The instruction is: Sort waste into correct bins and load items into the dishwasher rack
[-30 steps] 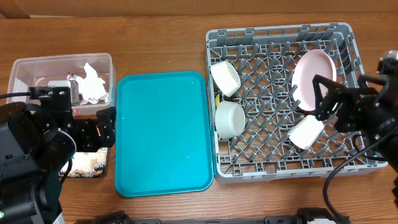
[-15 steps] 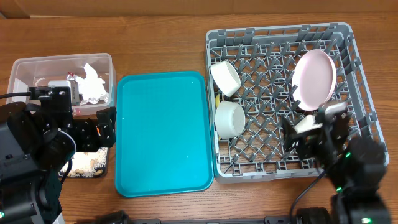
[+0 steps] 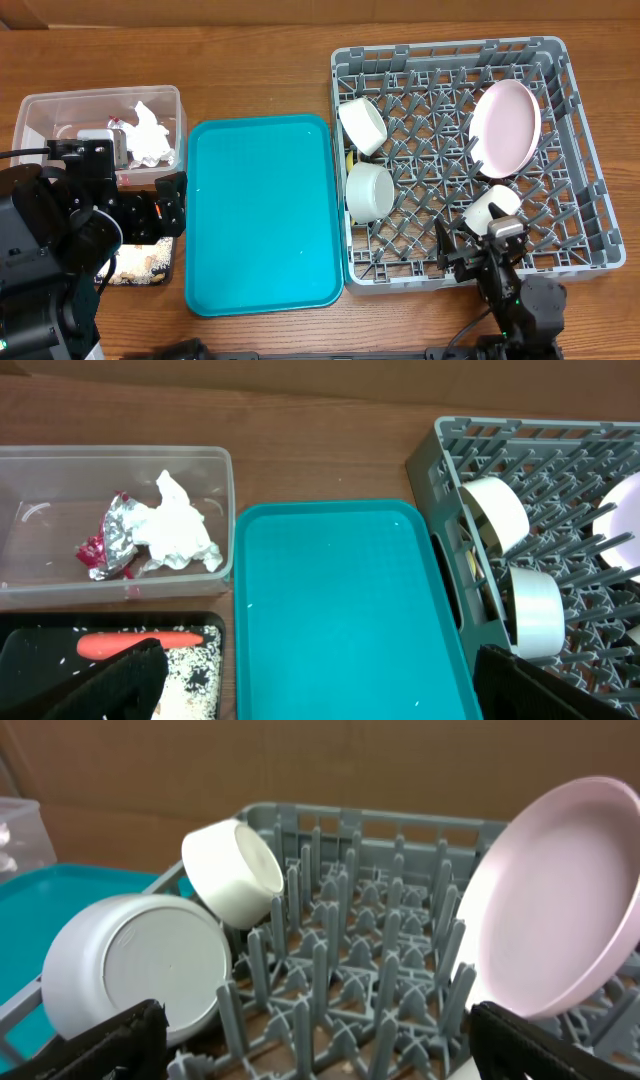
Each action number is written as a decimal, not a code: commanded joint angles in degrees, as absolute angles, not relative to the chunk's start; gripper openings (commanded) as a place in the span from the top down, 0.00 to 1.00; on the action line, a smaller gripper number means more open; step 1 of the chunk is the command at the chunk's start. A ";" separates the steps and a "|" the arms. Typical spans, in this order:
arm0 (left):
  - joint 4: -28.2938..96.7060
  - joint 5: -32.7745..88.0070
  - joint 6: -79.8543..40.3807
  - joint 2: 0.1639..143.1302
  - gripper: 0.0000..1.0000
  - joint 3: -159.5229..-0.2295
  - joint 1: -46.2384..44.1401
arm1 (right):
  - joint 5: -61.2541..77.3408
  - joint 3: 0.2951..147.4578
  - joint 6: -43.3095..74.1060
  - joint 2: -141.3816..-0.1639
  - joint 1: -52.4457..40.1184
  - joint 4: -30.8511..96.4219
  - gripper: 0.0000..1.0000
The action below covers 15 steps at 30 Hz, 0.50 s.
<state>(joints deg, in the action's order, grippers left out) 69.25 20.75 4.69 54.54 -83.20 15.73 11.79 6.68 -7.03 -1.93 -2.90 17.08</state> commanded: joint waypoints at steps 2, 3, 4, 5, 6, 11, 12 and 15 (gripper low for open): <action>69.19 20.49 5.58 54.37 0.00 -83.61 15.40 | 12.03 3.95 -6.20 -0.16 -3.16 11.51 0.00; 69.19 20.49 5.58 54.37 0.00 -83.61 15.40 | 12.10 3.55 -6.17 -0.16 -3.16 10.57 0.00; 69.19 20.49 5.58 54.37 0.00 -83.61 15.40 | 12.05 2.87 -6.17 -0.16 -3.20 9.39 0.00; 69.19 20.49 5.58 54.37 0.00 -83.61 15.40 | 12.05 2.28 -6.17 -0.16 -3.20 7.70 0.00; 69.19 20.49 5.58 54.37 0.00 -83.61 15.40 | 12.05 1.54 -6.20 -0.16 -3.20 5.76 0.00; 69.19 20.49 5.58 54.37 0.00 -83.61 15.40 | 12.08 0.47 -6.20 -0.16 -3.20 3.46 0.00; 69.19 20.49 5.58 54.37 0.00 -83.61 15.40 | 12.05 0.47 -6.20 -0.16 -3.20 3.49 0.00; 69.19 20.49 5.58 54.37 0.00 -83.61 15.40 | 12.05 0.47 -6.20 -0.16 -3.20 3.49 0.00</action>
<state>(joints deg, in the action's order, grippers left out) 69.25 20.75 4.69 54.54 -83.20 15.73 11.81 1.06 -6.46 -0.84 -2.90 4.01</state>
